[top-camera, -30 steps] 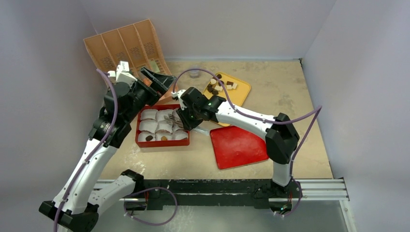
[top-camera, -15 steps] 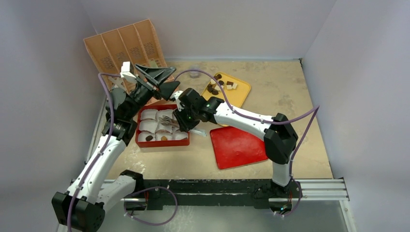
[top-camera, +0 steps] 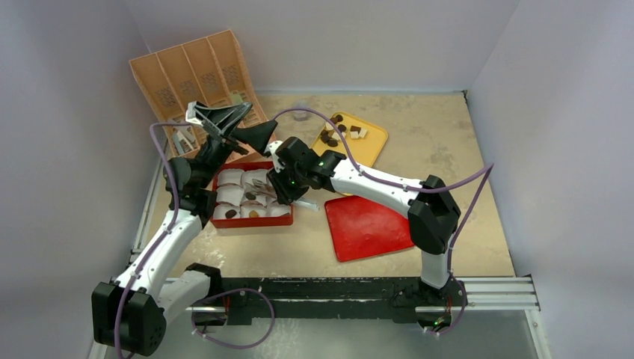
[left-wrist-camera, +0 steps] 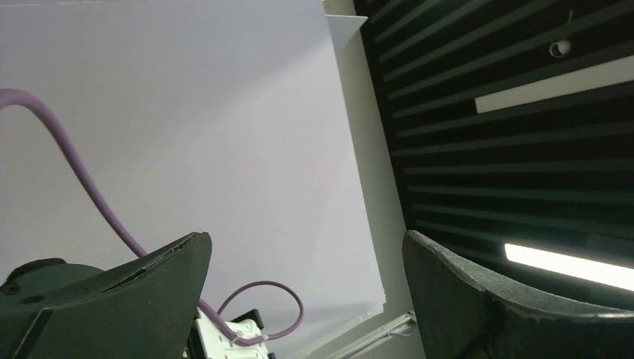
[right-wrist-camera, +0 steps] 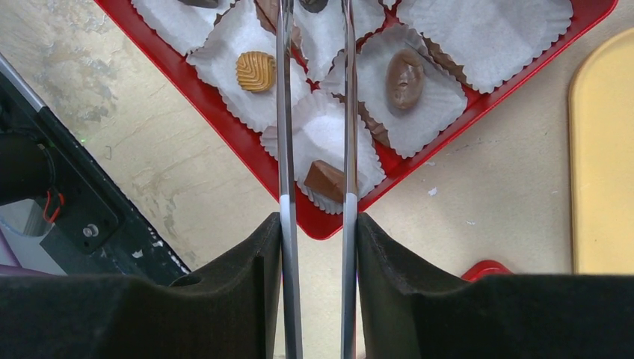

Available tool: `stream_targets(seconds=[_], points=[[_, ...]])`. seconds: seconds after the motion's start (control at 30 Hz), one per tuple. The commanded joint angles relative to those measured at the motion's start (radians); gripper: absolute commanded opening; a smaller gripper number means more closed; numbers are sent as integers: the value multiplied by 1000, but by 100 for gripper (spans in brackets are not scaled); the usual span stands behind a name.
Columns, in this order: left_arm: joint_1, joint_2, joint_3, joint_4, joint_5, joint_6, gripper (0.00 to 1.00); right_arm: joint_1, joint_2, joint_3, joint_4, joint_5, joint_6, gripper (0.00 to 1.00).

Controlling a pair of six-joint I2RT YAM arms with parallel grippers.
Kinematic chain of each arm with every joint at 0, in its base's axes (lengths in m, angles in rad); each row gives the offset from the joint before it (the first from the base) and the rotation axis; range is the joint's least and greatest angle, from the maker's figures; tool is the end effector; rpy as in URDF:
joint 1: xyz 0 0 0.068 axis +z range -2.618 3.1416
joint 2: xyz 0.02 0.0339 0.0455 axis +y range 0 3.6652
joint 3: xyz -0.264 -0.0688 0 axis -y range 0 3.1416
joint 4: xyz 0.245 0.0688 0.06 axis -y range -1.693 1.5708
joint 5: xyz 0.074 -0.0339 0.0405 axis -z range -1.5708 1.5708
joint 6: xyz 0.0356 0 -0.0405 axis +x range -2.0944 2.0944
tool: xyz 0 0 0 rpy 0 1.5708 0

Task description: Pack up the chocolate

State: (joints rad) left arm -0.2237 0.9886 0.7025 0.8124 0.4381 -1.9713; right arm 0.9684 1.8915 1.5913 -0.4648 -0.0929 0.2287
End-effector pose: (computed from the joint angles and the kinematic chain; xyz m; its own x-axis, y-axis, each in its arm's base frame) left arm 0.2099 -0.0632 0.3758 -0.7053 -0.6947 0.1409 0.2333 -0.4152 -0.8793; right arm 0.2432 0.3594 0.2731 -0.5768 -0.4404 -0.6880 -0.7470 0.6252 0.2261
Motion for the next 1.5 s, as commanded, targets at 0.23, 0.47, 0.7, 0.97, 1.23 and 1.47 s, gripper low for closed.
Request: stream_targets(seconds=[0.23, 0.47, 0.7, 0.97, 1.23, 1.47], points=[[29, -13, -95, 165, -22, -34, 99, 3, -57, 47, -13, 52, -1, 40], [29, -66, 104, -481, 3, 529, 99, -18, -133, 18, -26, 161, -23, 39], [29, -160, 316, -1141, -385, 1080, 100, -105, -216, -44, -21, 182, -38, 37], [29, -249, 261, -1201, -558, 1242, 99, -246, -252, -79, -12, 216, -72, 38], [29, -271, 187, -1214, -665, 1381, 98, -391, -172, -95, -2, 245, -118, 37], [26, -290, 128, -1195, -743, 1430, 97, -456, -77, -47, -5, 227, -174, 37]])
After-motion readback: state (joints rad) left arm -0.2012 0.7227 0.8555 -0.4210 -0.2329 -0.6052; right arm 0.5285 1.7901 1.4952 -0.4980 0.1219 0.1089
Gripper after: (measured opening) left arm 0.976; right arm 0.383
